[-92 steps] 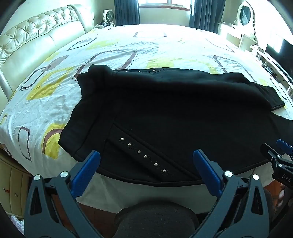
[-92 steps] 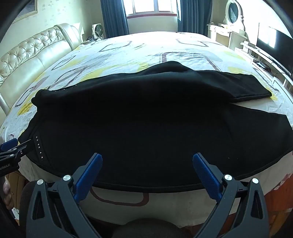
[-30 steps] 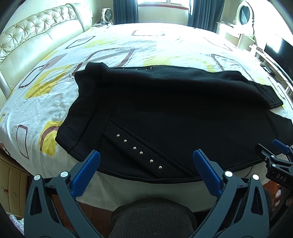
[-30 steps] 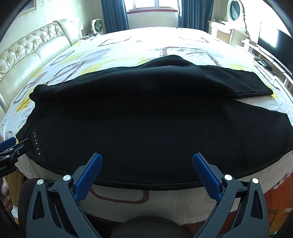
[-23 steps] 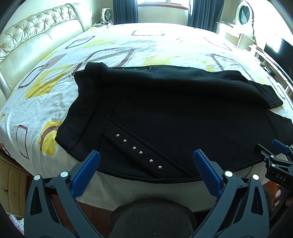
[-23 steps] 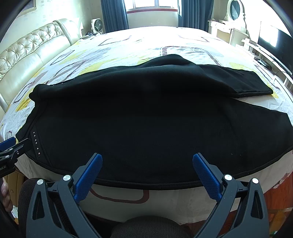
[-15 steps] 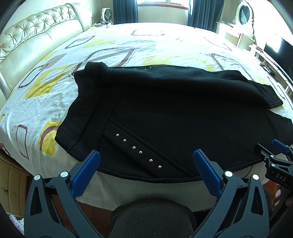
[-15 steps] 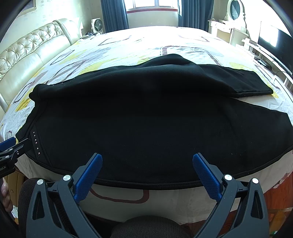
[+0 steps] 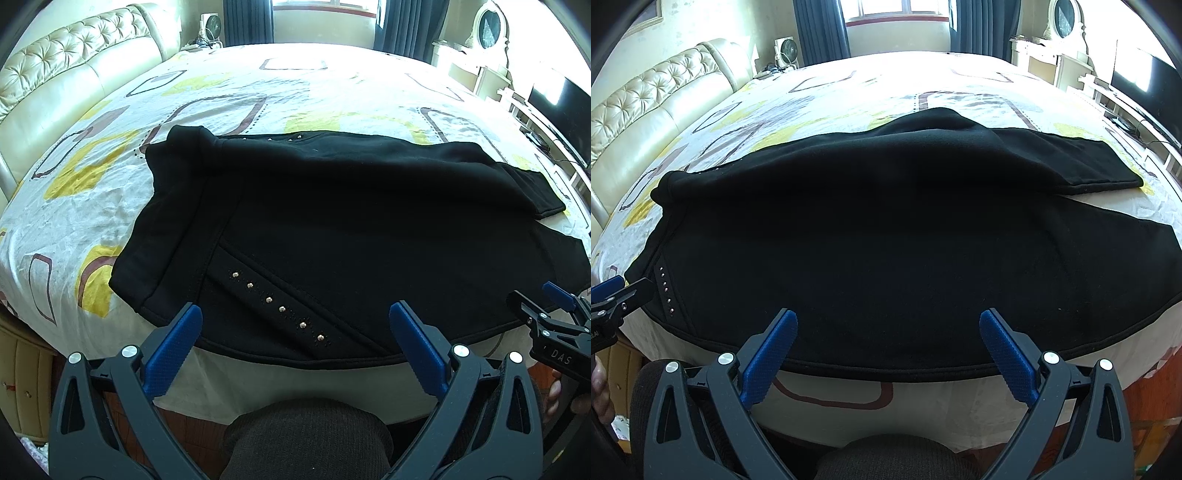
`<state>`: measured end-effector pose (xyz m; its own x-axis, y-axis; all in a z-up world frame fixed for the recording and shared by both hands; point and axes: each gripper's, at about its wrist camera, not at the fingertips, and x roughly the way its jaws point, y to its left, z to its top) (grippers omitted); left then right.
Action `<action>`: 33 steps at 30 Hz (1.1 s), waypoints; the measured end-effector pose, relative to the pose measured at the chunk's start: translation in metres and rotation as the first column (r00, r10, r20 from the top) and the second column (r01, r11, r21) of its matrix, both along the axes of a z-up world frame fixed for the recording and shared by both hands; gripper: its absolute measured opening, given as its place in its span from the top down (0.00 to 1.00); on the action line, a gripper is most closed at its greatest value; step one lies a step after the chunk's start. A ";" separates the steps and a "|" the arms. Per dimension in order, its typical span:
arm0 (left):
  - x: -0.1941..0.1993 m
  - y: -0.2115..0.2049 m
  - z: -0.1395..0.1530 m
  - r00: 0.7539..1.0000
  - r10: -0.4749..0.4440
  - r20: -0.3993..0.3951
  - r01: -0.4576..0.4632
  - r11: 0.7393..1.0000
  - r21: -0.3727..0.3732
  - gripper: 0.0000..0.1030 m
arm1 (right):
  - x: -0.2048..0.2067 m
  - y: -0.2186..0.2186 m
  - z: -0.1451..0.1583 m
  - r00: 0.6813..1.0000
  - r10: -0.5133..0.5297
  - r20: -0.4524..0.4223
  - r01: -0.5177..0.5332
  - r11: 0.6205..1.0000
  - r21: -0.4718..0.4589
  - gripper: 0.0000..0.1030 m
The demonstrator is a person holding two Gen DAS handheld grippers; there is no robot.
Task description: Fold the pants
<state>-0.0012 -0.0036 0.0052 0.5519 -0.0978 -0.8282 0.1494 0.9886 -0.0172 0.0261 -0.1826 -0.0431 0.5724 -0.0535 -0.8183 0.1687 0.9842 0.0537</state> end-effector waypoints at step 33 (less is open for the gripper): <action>0.298 0.171 -0.062 0.849 -0.271 -0.453 -0.188 0.646 -0.740 0.02 | 0.093 -0.065 0.027 0.997 0.081 0.013 -0.082 0.965 0.251 0.04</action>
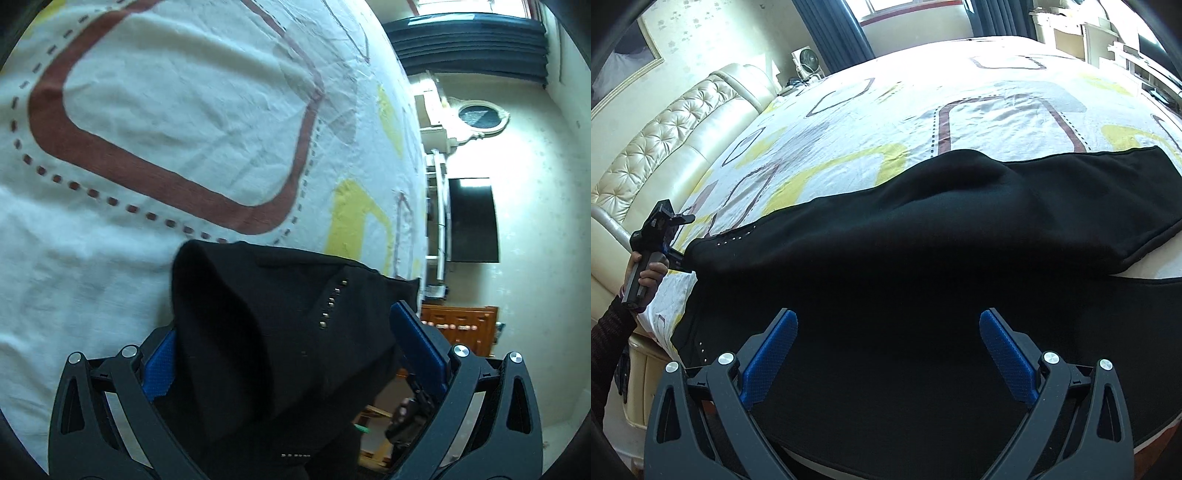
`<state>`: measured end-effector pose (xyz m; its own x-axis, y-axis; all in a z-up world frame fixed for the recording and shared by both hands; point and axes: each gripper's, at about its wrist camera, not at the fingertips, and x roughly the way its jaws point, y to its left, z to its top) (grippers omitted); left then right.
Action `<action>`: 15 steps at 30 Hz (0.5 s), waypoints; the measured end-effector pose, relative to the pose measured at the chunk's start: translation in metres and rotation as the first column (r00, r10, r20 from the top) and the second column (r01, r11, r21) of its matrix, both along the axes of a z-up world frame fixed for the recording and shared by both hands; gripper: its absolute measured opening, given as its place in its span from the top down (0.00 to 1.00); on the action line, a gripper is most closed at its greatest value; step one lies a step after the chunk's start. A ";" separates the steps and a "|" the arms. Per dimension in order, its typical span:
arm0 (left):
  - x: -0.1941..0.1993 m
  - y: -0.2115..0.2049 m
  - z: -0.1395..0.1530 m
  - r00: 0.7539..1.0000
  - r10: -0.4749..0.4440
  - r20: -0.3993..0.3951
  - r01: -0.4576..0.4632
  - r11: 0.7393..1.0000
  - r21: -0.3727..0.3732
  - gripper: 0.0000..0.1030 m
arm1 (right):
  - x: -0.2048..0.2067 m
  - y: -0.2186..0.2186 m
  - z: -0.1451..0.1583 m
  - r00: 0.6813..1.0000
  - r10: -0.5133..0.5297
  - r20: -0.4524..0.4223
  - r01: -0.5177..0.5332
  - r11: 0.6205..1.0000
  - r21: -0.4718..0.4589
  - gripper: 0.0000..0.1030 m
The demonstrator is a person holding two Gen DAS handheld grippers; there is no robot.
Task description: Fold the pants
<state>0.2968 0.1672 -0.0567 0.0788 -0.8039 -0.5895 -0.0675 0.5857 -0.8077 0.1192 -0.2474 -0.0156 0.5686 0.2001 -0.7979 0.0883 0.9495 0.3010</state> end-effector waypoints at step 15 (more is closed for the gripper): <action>0.016 -0.023 -0.021 1.000 -0.023 -0.012 0.024 0.995 0.092 0.02 | 0.079 -0.018 0.031 0.993 0.113 0.024 -0.114 0.992 0.043 0.04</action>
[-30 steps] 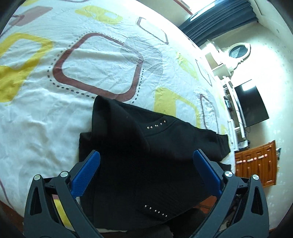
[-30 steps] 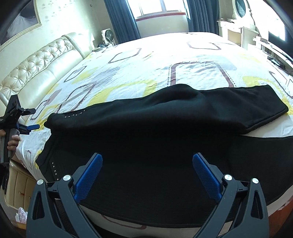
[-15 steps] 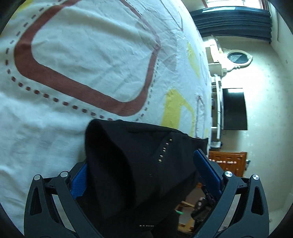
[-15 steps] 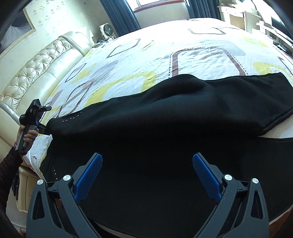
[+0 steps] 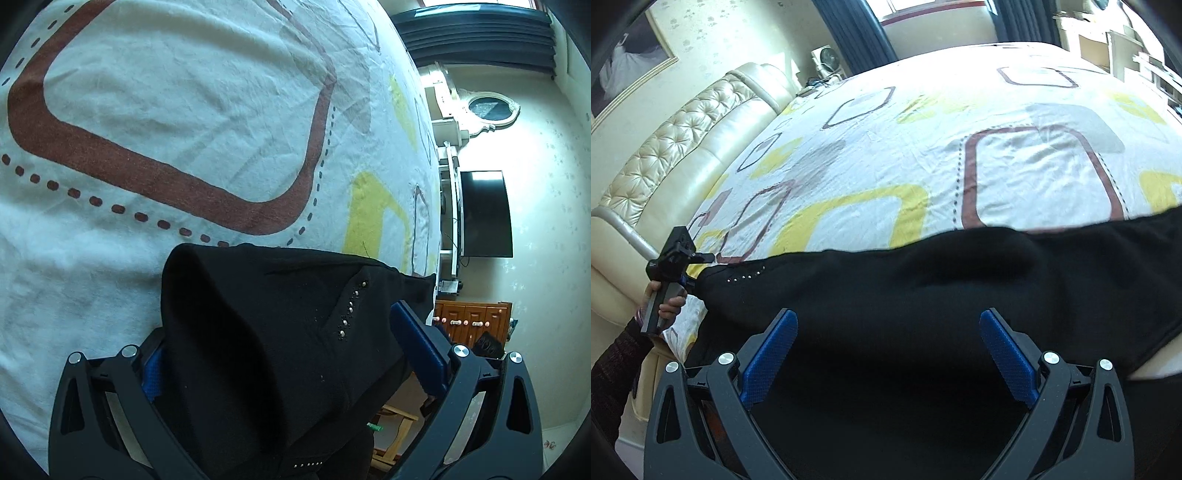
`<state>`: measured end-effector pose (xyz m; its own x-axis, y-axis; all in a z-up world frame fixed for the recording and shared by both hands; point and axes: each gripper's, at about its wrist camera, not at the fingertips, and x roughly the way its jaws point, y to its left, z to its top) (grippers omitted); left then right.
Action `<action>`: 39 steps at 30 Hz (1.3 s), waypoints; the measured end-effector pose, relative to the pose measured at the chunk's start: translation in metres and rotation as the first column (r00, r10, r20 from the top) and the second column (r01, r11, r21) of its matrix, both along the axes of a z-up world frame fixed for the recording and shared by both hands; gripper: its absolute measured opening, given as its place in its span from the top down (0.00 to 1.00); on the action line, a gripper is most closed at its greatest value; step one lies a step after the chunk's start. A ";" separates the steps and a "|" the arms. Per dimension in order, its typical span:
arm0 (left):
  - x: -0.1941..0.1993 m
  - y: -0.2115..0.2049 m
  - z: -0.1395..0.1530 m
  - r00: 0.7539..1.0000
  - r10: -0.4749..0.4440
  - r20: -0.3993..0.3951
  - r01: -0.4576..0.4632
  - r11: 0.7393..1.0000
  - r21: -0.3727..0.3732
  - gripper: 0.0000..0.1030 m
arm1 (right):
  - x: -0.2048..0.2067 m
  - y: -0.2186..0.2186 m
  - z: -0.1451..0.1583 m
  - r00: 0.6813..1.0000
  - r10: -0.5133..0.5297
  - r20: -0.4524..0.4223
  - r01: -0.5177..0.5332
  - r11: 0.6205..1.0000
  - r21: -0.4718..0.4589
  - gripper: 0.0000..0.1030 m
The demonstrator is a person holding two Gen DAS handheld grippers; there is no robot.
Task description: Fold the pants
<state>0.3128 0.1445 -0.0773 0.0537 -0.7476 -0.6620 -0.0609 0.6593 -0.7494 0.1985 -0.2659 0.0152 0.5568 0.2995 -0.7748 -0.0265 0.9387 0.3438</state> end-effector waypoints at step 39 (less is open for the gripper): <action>-0.005 -0.036 0.059 0.907 -0.233 0.350 0.139 0.952 0.272 0.90 | 0.092 0.033 -0.017 0.893 0.356 -0.276 -0.436 0.836 -0.333 0.96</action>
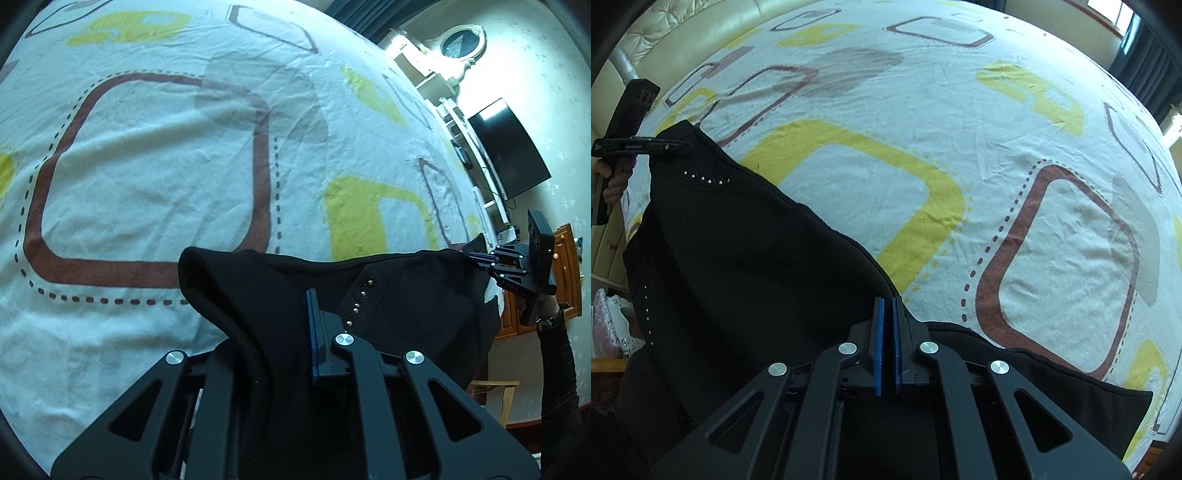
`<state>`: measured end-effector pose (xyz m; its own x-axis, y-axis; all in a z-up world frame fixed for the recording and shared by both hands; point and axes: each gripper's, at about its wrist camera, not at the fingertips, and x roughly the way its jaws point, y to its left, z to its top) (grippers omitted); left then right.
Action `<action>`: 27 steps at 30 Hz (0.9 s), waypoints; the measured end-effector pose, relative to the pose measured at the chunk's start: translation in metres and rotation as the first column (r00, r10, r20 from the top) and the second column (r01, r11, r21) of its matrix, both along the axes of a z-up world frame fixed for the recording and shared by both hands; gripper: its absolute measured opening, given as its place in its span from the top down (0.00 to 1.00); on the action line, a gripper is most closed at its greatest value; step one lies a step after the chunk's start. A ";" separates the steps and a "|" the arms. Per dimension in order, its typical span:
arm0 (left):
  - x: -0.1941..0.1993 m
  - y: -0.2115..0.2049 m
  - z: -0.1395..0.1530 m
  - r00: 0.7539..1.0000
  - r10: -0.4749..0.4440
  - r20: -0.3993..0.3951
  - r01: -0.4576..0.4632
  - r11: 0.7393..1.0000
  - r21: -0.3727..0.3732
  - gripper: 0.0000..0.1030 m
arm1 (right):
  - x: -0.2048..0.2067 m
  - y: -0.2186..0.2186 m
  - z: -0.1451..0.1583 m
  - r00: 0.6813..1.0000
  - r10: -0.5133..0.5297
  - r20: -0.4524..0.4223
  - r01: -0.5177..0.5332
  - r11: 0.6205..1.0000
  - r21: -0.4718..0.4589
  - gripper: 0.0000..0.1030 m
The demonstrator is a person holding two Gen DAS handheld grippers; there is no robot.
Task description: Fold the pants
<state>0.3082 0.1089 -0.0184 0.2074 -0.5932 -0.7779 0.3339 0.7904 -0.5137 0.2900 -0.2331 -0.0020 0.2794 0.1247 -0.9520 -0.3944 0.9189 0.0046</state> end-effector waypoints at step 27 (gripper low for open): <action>-0.200 0.103 -0.035 0.986 0.063 0.152 -0.057 0.997 -0.044 0.31 | -0.246 0.010 -0.035 0.969 -0.160 0.191 0.133 0.980 0.146 0.71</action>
<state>0.1082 0.2119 -0.0529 0.3584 -0.6055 -0.7105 0.3638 0.7915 -0.4910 0.0438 -0.2235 -0.0371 0.4874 0.1884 -0.8526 -0.2607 0.9633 0.0639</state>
